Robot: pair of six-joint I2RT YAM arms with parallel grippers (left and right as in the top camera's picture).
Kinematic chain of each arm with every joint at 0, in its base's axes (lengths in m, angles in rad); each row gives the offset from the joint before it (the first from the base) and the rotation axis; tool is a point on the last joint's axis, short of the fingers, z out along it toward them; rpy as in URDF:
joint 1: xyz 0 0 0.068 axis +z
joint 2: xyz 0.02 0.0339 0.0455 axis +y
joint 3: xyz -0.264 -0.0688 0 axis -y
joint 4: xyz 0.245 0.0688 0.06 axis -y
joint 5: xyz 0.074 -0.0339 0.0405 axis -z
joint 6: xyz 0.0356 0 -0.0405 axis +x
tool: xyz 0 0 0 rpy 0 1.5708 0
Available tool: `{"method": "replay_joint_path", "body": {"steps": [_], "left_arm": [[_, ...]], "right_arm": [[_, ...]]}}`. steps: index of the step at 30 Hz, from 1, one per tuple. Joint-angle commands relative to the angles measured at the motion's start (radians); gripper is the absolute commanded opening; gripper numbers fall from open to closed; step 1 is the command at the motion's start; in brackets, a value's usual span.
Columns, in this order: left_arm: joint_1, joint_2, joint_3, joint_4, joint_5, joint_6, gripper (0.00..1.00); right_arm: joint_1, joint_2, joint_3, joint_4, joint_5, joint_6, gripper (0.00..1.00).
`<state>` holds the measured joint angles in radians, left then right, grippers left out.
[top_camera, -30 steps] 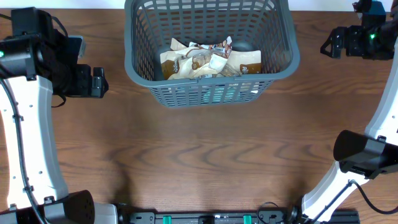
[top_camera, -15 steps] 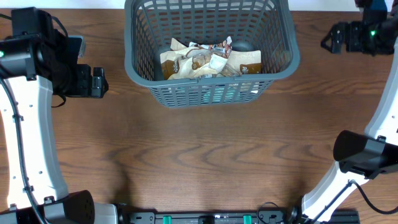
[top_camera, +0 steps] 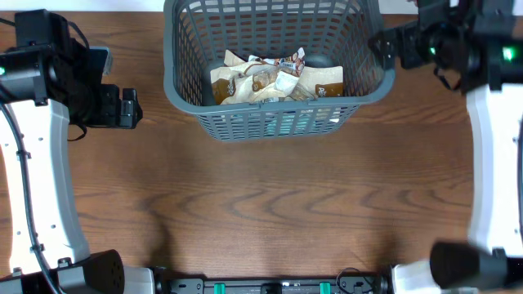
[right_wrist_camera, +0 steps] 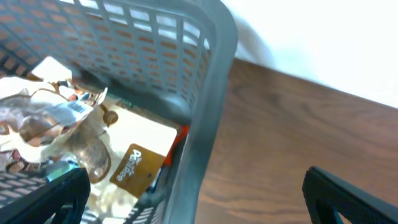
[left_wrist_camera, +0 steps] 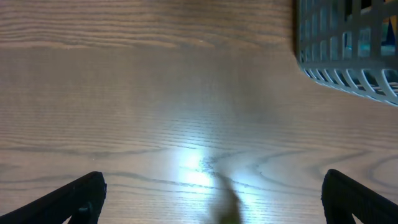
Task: Pack container
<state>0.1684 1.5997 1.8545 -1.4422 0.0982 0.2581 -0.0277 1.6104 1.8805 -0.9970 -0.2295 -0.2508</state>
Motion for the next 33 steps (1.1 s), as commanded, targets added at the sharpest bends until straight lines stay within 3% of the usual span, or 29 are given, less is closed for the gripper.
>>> {"method": "replay_joint_path", "body": {"steps": [1, 11, 23, 33], "left_arm": [[0.005, -0.004, -0.002, -0.005, 0.006, -0.01, 0.98], [0.005, -0.004, -0.002, -0.005, 0.006, -0.01, 0.99], [0.005, -0.004, -0.002, -0.005, 0.006, -0.01, 0.99], [0.005, -0.004, -0.002, -0.005, 0.006, -0.01, 0.99]], "right_arm": [[0.003, -0.134, -0.159, 0.068, 0.02, -0.007, 0.99], [0.002, -0.502, -0.665, 0.332, 0.021, -0.008, 0.99], [0.002, -0.869, -1.126, 0.473, 0.023, -0.008, 0.99], [0.0, -1.175, -1.495, 0.824, 0.024, -0.008, 0.99]]}}
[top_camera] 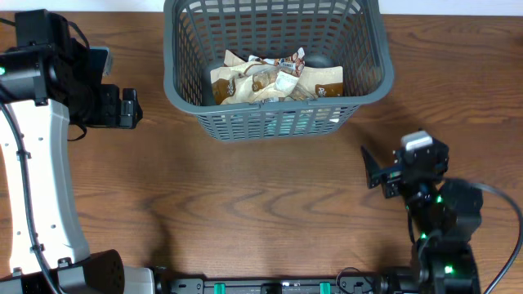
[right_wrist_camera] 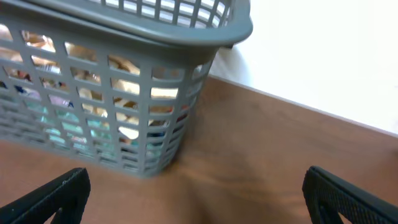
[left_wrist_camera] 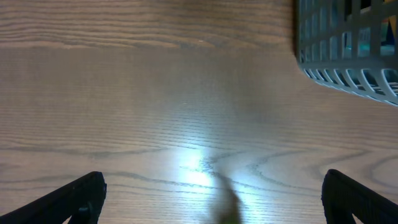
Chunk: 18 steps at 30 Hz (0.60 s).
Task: Pack container
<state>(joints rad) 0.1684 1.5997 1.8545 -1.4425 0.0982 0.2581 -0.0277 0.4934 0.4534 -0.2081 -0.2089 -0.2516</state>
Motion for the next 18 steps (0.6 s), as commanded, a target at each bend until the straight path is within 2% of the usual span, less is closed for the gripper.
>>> {"method": "replay_joint_path", "body": {"steps": [1, 13, 18], "left_arm": [[0.005, -0.004, -0.002, -0.004, 0.006, -0.009, 0.99], [0.005, -0.004, -0.002, -0.005, 0.006, -0.01, 0.98], [0.005, -0.004, -0.002, -0.004, 0.006, -0.01, 0.99]], "right_arm": [[0.0, -0.085, -0.099, 0.065, 0.004, -0.007, 0.99], [0.009, -0.366, -0.407, 0.343, -0.001, -0.007, 0.99], [0.039, -0.429, -0.448, 0.386, 0.015, -0.021, 0.99]]}}
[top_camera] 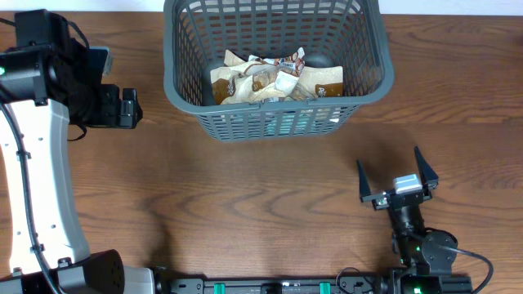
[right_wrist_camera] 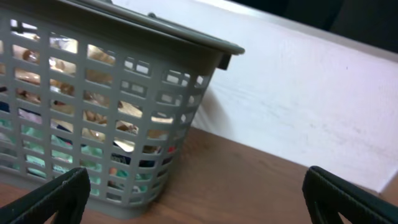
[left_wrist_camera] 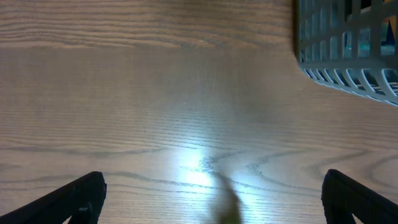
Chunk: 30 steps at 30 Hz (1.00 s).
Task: Pack container
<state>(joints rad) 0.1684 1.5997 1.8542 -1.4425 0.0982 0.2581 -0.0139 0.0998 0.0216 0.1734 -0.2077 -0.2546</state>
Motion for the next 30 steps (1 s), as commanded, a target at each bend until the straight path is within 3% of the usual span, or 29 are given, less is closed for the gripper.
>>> {"method": "replay_joint_path", "body": {"steps": [1, 16, 20, 30], "left_arm": [[0.005, -0.004, -0.002, -0.005, 0.006, -0.01, 0.99], [0.005, -0.004, -0.002, -0.004, 0.006, -0.01, 0.99], [0.005, -0.004, -0.002, -0.005, 0.006, -0.009, 0.99], [0.005, -0.004, -0.002, -0.005, 0.006, -0.01, 0.99]], "right_arm": [[0.034, -0.046, -0.016, 0.002, 0.03, -0.024, 0.99], [0.109, -0.095, -0.016, -0.183, 0.134, -0.018, 0.99], [0.109, -0.095, -0.016, -0.251, 0.219, 0.111, 0.99], [0.105, -0.095, -0.016, -0.237, 0.357, 0.23, 0.99]]}}
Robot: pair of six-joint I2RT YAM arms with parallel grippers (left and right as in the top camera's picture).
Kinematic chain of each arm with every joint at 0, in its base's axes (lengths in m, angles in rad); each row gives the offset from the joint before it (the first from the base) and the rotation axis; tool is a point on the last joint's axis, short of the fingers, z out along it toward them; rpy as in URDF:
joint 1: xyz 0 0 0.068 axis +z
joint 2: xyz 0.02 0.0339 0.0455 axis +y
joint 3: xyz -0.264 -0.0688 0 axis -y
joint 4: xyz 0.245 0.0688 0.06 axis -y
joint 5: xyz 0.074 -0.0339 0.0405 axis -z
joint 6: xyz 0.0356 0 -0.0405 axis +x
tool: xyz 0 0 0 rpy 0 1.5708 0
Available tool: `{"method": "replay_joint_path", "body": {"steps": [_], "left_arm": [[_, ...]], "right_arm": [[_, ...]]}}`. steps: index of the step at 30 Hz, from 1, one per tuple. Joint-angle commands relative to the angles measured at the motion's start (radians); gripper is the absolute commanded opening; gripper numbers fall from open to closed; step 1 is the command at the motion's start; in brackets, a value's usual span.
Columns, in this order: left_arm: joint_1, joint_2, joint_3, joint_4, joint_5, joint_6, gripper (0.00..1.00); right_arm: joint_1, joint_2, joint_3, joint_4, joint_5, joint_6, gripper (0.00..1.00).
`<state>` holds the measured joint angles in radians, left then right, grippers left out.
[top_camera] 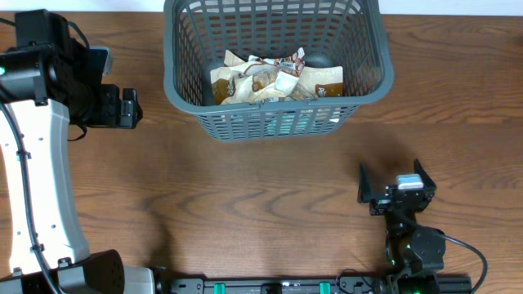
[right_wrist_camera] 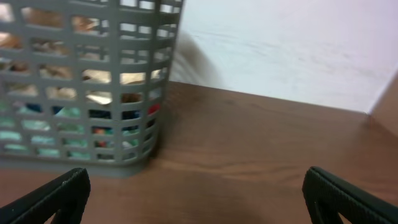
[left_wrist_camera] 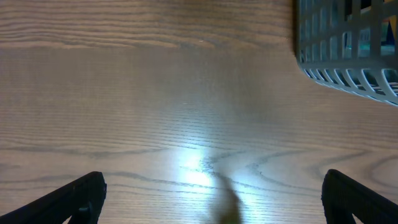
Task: Pack container
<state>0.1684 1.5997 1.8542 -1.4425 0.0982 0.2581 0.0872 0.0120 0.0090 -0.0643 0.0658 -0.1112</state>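
The grey plastic basket (top_camera: 274, 122) stands at the back middle of the table, with several snack packets (top_camera: 274, 80) lying inside it. My left gripper (top_camera: 127, 108) hovers open and bare just left of the basket; its wrist view shows the basket corner (left_wrist_camera: 348, 53) at top right. My right gripper (top_camera: 392, 183) is open and bare low over the table at the front right, facing the basket's wall (right_wrist_camera: 81, 81).
Brown wooden tabletop (top_camera: 245, 204) stretches between the basket and the front edge. A white wall (right_wrist_camera: 280, 50) rises behind the table. The right arm's base sits at the front edge under its gripper.
My right gripper has shifted slightly at the front right; its camera now looks lower and further right, with more table and less basket. The left arm has not moved.
My right gripper was open over the basket's right rim at the back. Then it was down over the table at the front right, facing the basket. It stayed near there, open, and the left gripper stayed open beside the basket throughout.
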Motion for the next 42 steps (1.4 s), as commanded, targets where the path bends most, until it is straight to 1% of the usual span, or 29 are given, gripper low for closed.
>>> {"method": "replay_joint_path", "body": {"steps": [1, 4, 10, 39, 42], "left_arm": [[0.005, -0.004, -0.002, -0.005, 0.006, -0.01, 0.99], [0.005, -0.004, -0.002, -0.005, 0.006, -0.01, 0.99], [0.005, -0.004, -0.002, -0.004, 0.006, -0.01, 0.99], [0.005, -0.004, -0.002, -0.005, 0.006, -0.009, 0.99], [0.005, -0.004, -0.002, -0.005, -0.013, -0.006, 0.99]], "right_arm": [[0.004, -0.007, -0.003, 0.003, 0.101, 0.106, 0.99], [0.004, -0.007, -0.003, 0.009, 0.157, 0.163, 0.99], [0.004, -0.007, -0.003, 0.015, 0.197, 0.22, 0.99], [0.004, -0.007, -0.003, 0.016, 0.191, 0.222, 0.99], [0.004, -0.007, -0.003, 0.016, 0.19, 0.222, 0.99]]}}
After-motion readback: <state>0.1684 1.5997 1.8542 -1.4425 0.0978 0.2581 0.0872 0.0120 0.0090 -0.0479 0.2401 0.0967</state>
